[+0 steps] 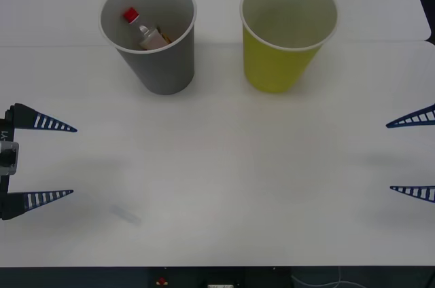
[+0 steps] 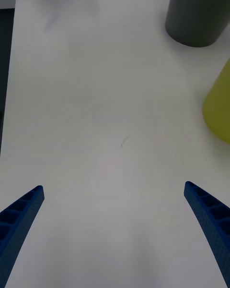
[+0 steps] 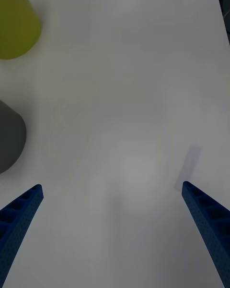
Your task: Put the can into the green bin and the plastic bottle into the gray bin
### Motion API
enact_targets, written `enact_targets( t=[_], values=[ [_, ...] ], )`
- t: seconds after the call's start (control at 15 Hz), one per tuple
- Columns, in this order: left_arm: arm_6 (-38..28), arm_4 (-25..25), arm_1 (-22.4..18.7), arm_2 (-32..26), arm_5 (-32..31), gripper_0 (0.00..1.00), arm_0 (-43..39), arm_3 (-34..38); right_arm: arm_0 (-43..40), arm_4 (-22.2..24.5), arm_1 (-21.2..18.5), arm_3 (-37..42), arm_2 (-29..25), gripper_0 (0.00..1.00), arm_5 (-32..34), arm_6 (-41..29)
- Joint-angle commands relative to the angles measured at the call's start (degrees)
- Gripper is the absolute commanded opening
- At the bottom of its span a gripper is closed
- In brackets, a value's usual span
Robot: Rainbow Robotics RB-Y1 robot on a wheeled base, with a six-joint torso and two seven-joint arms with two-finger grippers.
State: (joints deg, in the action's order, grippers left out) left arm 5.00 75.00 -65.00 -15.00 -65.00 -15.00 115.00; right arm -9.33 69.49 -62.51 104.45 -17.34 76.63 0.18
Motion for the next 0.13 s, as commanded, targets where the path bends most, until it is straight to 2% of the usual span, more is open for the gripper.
enact_targets(
  t=[0.07,0.13],
  values=[
    [0.0,0.0,0.0,0.0,0.0,1.0,0.0,0.0,0.01,0.03,-0.06,-0.21,-0.06,1.0,0.1,-0.35],
    [0.0,0.0,0.0,0.0,0.0,1.0,0.0,0.0,0.01,0.03,-0.06,-0.21,-0.06,1.0,0.1,-0.35]
  ],
)
